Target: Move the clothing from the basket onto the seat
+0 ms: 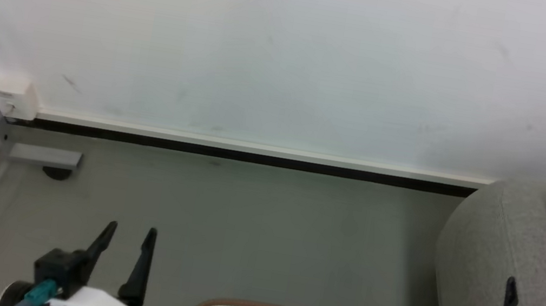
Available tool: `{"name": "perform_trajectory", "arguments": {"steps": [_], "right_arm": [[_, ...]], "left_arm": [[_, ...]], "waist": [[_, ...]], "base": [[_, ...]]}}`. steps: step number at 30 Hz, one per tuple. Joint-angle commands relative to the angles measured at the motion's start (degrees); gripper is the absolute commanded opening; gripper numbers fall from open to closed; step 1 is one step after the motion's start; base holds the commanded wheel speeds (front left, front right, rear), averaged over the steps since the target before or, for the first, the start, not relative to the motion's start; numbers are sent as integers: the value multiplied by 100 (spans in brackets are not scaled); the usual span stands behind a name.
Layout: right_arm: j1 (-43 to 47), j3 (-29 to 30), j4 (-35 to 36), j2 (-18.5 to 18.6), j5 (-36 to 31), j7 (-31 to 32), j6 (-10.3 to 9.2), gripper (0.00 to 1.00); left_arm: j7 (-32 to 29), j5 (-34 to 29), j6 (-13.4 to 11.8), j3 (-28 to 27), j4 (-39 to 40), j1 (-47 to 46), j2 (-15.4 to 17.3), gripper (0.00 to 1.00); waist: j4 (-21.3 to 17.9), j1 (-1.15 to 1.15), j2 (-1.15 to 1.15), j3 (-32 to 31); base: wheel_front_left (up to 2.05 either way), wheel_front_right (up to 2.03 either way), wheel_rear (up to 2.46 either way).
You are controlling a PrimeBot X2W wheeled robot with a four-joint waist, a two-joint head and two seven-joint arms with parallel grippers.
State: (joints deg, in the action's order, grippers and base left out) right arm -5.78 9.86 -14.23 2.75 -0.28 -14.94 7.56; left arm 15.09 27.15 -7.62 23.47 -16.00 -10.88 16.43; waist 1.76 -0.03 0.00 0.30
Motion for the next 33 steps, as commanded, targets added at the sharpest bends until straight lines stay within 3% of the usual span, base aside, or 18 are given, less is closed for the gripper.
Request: {"name": "perform_trajectory", "arguments": {"steps": [1,10,22,33], "right_arm": [[172,-129,-1,16,87,-17,-14,100],[746,-446,57,18,318,-20,-14,100],[869,-526,5,15,484,-20,-14,100],[832,-507,-5,14,475,-21,-14,100]], "left_arm": [[4,-133,-17,-176,88,244,-30,100],[6,-734,196,-903,277,900,-384,100],[7,-1255,678,-1300,183,1012,-789,100],[7,-1526,939,-1548,92,999,-999,100]], "waist": [[75,3,0,-120],[-41,3,0,-287],[-304,3,0,-358],[-382,3,0,-339]], "base": [[0,0,0],[0,0,0],[0,0,0],[0,0,0]]}}
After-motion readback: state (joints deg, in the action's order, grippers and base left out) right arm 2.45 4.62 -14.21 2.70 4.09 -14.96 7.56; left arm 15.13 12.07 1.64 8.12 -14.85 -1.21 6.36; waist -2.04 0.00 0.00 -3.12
